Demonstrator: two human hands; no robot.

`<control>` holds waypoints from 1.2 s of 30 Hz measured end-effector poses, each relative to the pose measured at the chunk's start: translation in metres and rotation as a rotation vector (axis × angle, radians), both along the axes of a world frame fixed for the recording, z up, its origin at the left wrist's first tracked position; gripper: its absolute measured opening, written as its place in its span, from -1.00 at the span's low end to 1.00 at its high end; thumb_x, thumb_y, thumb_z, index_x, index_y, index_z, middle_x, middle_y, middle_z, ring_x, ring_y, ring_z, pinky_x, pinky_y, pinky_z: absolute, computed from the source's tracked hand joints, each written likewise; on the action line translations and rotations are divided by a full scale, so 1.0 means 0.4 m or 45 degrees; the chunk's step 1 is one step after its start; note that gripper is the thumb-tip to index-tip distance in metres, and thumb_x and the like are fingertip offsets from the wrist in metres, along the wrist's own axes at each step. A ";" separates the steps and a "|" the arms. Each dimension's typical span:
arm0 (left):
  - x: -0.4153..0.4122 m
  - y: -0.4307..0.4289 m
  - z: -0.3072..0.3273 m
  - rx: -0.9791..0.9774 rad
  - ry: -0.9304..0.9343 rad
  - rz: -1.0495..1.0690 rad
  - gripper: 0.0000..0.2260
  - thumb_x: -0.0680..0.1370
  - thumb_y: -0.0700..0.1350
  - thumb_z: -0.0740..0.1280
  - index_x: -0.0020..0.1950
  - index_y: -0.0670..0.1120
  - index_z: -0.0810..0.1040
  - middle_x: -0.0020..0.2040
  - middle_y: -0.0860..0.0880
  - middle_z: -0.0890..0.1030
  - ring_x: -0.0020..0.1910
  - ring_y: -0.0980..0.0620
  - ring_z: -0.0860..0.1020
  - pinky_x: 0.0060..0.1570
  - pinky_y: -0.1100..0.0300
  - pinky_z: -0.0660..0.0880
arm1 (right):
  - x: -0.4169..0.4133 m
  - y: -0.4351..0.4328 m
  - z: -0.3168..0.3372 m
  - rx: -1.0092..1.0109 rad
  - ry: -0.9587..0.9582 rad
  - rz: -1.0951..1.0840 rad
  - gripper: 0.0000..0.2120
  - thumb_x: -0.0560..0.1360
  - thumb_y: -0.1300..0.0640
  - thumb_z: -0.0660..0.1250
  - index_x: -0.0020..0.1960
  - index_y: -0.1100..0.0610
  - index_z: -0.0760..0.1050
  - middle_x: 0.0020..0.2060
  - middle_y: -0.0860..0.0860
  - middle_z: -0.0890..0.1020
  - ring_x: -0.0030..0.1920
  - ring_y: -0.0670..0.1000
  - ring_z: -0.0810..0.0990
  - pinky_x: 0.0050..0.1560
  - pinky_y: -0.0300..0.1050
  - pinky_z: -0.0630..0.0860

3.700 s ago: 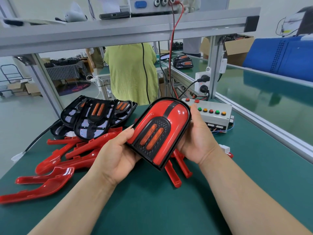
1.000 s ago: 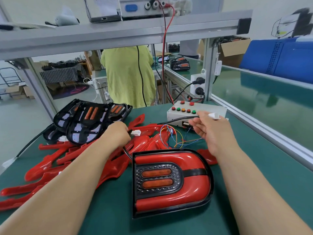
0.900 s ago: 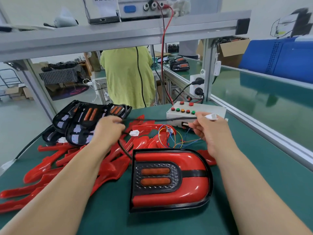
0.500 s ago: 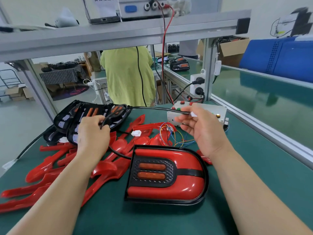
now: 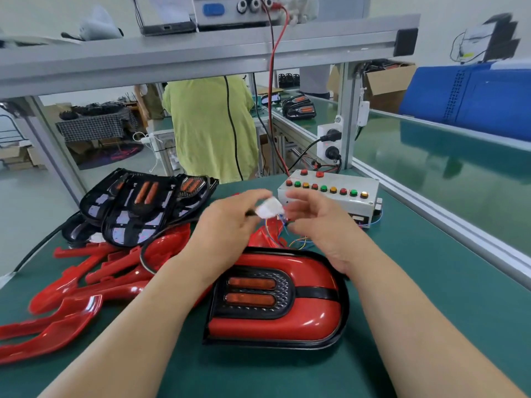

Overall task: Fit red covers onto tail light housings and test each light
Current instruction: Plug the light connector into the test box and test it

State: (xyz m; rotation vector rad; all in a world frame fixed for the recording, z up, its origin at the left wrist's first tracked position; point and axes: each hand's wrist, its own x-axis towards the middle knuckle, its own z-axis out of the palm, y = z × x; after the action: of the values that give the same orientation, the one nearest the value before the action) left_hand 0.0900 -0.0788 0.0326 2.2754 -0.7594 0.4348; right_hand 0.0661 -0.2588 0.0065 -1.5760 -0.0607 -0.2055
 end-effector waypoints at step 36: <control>0.012 -0.002 -0.027 0.115 0.496 -0.551 -0.75 0.57 0.16 0.24 0.03 0.16 0.69 0.06 0.13 0.69 0.14 0.13 0.60 0.24 0.16 0.47 | 0.013 -0.007 -0.001 0.313 0.184 0.267 -0.59 0.48 -0.04 0.36 0.23 0.18 0.49 0.11 0.15 0.69 0.04 0.05 0.66 0.16 0.02 0.52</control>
State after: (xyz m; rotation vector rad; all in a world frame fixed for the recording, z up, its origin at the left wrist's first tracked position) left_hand 0.0949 -0.0795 0.0219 2.0999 -1.0408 -0.2409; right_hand 0.0712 -0.2615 0.0062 -1.3250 -0.0839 0.0638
